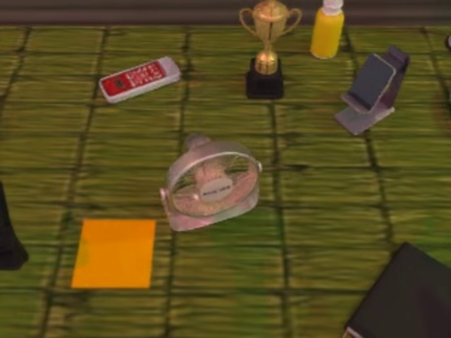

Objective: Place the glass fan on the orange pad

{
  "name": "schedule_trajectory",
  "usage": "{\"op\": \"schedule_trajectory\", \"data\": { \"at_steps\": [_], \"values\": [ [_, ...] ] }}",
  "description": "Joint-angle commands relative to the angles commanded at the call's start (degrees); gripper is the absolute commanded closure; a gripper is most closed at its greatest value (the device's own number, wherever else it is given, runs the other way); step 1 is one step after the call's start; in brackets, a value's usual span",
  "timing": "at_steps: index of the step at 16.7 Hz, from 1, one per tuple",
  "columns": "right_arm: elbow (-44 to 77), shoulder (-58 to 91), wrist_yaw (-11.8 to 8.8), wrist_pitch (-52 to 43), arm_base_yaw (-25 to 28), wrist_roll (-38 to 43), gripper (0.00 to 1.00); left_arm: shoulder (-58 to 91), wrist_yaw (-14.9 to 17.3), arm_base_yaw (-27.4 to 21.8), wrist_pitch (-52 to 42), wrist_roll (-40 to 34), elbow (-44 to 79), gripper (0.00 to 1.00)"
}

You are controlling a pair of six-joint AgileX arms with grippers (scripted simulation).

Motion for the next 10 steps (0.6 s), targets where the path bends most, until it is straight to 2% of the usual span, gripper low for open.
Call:
{"op": "schedule_trajectory", "data": {
  "at_steps": [5, 10],
  "values": [
    [0.0, 0.0, 0.0, 0.0, 0.0, 0.0, 0.00, 3.5, 0.5, -1.8, -3.4, 1.7, 2.0, 0.00],
    [0.0, 0.0, 0.0, 0.0, 0.0, 0.0, 0.00, 20.4, 1.9, -8.5, -19.4, 8.0, 16.1, 0.00]
  ]
}}
